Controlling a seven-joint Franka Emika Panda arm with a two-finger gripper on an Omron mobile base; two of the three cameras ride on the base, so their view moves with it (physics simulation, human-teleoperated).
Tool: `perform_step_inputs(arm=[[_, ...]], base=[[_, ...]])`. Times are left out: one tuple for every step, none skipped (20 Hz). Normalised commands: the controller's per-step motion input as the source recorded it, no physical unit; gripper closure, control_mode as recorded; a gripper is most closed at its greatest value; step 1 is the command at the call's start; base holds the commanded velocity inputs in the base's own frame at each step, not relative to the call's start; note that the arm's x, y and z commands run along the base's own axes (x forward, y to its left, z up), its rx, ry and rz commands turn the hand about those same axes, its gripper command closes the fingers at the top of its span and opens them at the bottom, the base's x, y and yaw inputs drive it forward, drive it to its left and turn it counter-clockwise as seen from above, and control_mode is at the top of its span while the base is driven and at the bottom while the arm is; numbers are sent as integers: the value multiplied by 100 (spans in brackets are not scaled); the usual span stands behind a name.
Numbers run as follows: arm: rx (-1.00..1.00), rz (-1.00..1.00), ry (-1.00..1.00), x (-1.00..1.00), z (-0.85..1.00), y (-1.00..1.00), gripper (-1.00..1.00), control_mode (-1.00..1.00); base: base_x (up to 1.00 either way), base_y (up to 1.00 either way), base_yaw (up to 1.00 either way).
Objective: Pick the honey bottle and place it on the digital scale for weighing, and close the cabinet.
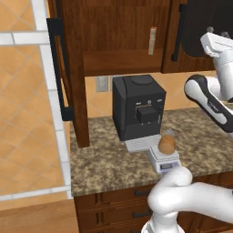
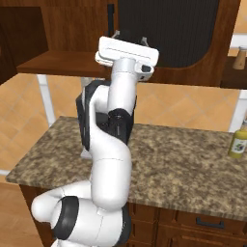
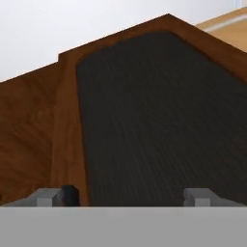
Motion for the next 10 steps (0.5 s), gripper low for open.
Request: perform_step_inputs(arm=[[-10, 0, 42, -100, 78, 28, -100, -100], [-11, 0, 47, -100, 74, 31, -100, -100], [-14, 0, 61, -100, 60, 46, -100, -100], [-11, 4, 63, -100, 15, 77, -100, -100], [0, 3, 57, -100, 0, 87, -100, -100], [0, 4, 46, -100, 0, 100, -100, -100], [0, 2, 19, -100, -6, 100, -100, -100], [8, 7, 5, -100, -28, 86, -100, -100], [8, 7, 4, -100, -52, 97, -100, -100], [9, 7, 1, -76, -98, 100, -100, -100]], base=[[0, 0, 0], [0, 0, 0], [0, 0, 0], [0, 0, 0], [0, 0, 0], [0, 0, 0], [0, 0, 0], [0, 0, 0], [0, 0, 0], [0, 0, 0]])
